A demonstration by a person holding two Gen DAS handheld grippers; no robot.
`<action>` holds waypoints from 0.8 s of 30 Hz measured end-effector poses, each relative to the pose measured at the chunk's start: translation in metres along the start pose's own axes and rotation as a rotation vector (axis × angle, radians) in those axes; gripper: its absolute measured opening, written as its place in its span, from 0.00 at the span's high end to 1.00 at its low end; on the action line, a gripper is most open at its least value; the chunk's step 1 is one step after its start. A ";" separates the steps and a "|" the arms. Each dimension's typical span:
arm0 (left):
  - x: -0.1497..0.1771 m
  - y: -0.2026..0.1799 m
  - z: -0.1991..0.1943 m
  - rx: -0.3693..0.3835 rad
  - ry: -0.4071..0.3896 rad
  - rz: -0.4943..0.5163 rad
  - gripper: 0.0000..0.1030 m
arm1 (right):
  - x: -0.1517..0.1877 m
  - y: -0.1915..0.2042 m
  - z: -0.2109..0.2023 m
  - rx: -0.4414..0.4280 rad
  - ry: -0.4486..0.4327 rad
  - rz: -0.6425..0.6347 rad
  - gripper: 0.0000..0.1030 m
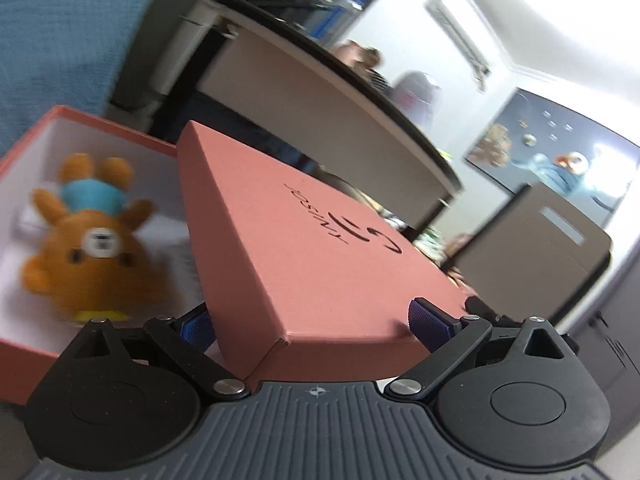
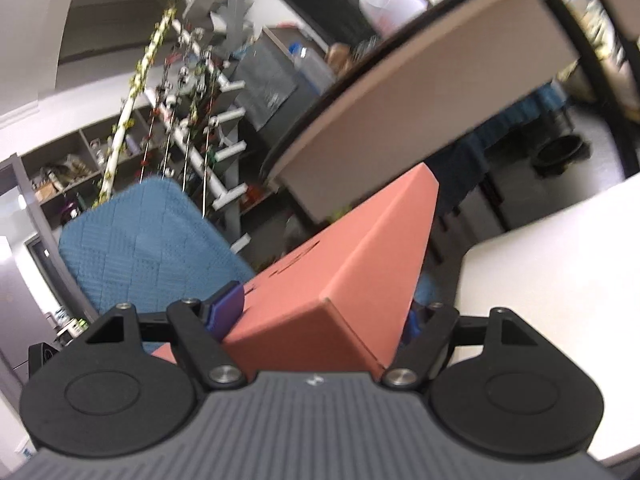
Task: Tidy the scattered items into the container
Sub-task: 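Lift the pink lid with both grippers and carry it over the box, then lower the lid onto the box rim with both grippers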
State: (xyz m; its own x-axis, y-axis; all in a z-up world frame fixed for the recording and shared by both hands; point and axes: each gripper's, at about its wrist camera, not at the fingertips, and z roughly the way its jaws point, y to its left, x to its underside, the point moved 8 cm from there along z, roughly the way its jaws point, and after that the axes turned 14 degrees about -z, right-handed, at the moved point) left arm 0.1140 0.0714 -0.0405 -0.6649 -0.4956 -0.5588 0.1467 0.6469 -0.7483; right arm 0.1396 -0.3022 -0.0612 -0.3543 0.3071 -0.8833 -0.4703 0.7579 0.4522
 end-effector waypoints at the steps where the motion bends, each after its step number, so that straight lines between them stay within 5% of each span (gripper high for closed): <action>1: -0.003 0.007 -0.005 -0.011 -0.006 -0.010 0.05 | 0.005 0.002 0.010 -0.011 0.017 0.012 0.25; 12: -0.018 0.066 -0.013 -0.188 -0.024 -0.022 0.04 | 0.043 0.032 0.067 -0.085 0.098 0.006 0.24; 18: -0.030 0.079 -0.027 -0.304 -0.122 0.075 0.02 | 0.057 0.033 0.076 -0.081 0.117 0.002 0.23; 24: -0.038 0.086 -0.032 -0.335 -0.159 0.072 0.02 | 0.063 0.031 0.078 -0.013 0.132 -0.058 0.10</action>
State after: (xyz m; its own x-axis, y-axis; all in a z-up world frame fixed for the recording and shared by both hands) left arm 0.1284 0.1642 -0.0723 -0.5355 -0.5086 -0.6742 -0.0757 0.8240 -0.5614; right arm 0.1650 -0.2143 -0.1125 -0.4291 0.1845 -0.8842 -0.5027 0.7645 0.4035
